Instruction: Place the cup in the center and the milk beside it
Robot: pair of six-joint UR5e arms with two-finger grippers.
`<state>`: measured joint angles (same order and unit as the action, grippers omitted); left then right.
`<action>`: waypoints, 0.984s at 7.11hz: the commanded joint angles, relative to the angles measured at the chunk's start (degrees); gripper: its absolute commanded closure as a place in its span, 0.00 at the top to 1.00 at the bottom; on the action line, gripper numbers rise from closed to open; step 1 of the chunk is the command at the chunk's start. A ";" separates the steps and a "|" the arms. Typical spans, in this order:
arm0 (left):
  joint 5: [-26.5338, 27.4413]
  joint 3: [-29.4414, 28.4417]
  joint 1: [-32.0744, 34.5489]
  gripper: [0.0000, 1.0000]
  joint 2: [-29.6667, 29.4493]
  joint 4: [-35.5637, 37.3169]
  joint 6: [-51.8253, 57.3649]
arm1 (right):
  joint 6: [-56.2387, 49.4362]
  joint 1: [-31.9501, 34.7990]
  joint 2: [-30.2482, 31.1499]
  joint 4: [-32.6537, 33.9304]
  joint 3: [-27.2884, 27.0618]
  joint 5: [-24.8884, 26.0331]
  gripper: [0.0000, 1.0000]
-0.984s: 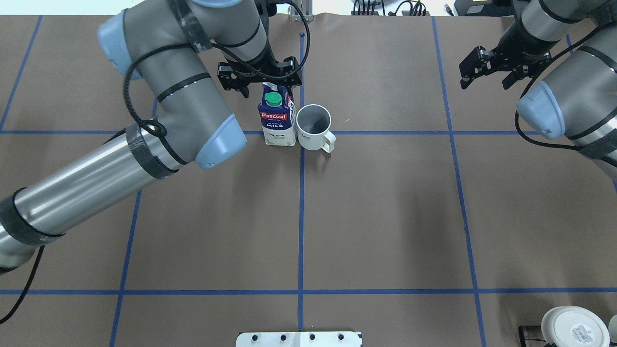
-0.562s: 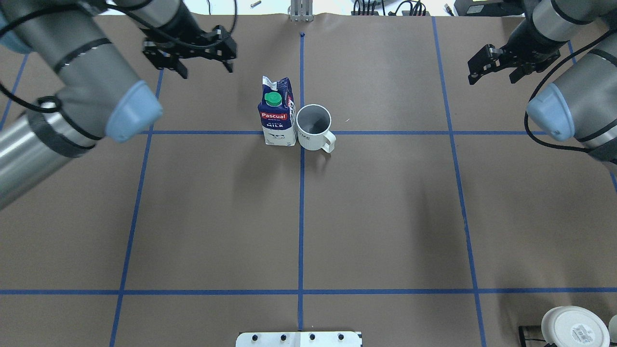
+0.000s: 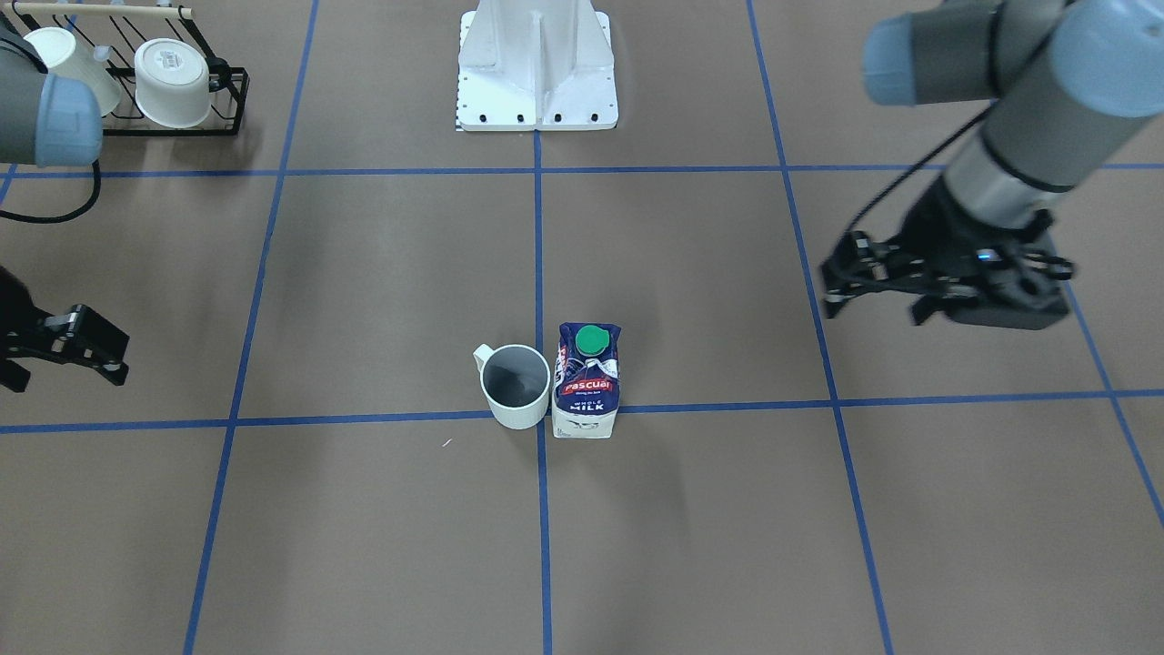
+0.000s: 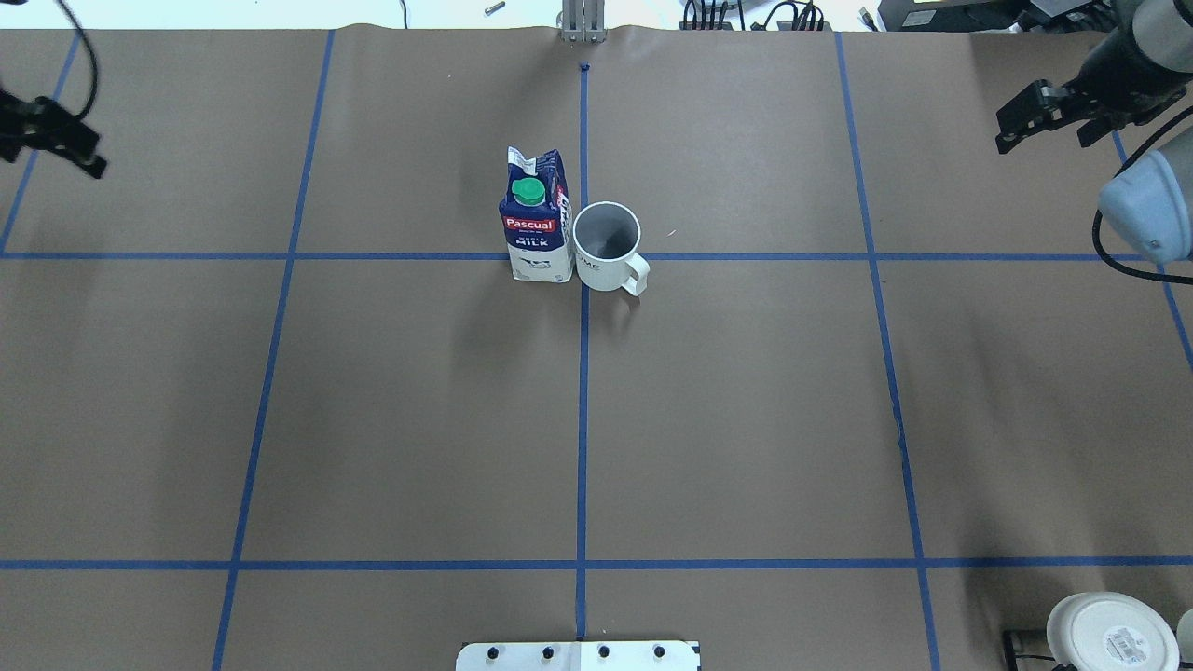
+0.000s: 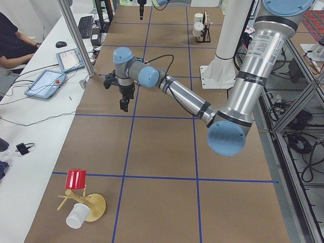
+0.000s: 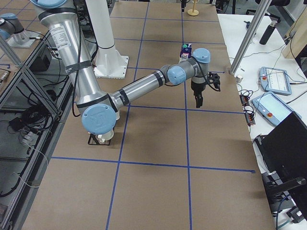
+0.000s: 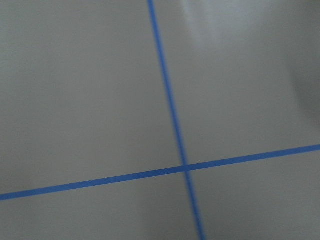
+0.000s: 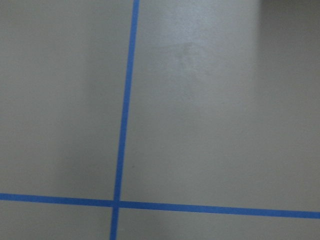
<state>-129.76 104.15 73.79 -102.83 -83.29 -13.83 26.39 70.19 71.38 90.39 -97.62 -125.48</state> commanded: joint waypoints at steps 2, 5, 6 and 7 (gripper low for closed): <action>-0.15 -3.43 8.29 0.98 11.99 -1.95 8.99 | -4.06 10.72 5.59 0.13 4.80 -5.00 1.00; 0.03 -8.26 10.31 0.98 13.27 -7.24 8.29 | -4.94 15.23 12.99 -0.04 4.01 -8.46 1.00; -0.06 -8.52 11.36 0.98 13.36 -6.97 8.64 | -5.46 17.76 13.08 0.65 4.19 -8.90 1.00; -0.23 -8.70 11.98 0.98 13.71 -6.97 8.73 | -7.56 19.18 14.82 0.66 4.02 -10.90 1.00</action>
<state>-129.82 95.83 84.77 -89.46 -90.25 -5.25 20.67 87.25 84.61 90.81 -93.53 -134.56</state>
